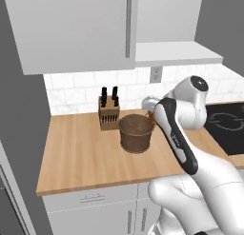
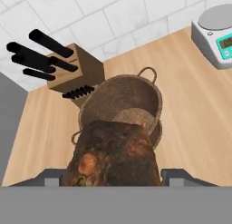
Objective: Open the cabinet, pick up the bread from the cabinet and place it in the basket. Then move the basket to the dining counter.
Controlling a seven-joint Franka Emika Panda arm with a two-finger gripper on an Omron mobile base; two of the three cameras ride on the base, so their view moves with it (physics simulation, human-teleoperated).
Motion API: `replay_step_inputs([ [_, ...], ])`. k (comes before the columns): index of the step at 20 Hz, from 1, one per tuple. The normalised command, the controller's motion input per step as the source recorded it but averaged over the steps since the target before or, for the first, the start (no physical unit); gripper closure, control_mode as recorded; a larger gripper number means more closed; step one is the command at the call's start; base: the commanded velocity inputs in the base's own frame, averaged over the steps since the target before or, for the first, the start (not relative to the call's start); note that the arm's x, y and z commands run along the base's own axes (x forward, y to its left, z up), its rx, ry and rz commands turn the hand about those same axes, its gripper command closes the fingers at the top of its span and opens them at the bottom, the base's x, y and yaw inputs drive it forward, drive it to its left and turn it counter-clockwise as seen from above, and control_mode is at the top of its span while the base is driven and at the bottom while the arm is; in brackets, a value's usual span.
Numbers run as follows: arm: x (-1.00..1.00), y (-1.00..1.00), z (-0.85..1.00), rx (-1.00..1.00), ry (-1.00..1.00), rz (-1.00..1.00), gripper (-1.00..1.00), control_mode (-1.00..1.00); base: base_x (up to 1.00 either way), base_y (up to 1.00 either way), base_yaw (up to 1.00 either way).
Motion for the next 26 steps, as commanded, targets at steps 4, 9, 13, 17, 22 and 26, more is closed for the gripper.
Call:
replay_step_inputs([
  [4, 0.3, 0.02, -0.34, 0.0, 0.02, 0.0, 1.0, -1.0, 0.0, 0.0, 0.0],
  [9, 0.26, 0.0, -0.32, 0.0, 0.07, 0.0, 1.0, -1.0, 0.0, 0.0, 0.0],
  [13, 0.23, 0.04, -0.24, -0.02, 0.02, 0.0, 1.0, -1.0, 0.0, 0.0, 0.0],
  [17, 0.27, 0.04, -0.15, -0.02, 0.0, 0.0, 1.0, -1.0, 0.0, 0.0, 0.0],
  [22, 0.33, 0.07, -0.23, 0.0, 0.02, 0.0, 1.0, -1.0, 0.0, 0.0, 0.0],
  [26, 0.32, 0.07, -0.28, 0.0, 0.03, 0.0, 1.0, -1.0, 0.0, 0.0, 0.0],
])
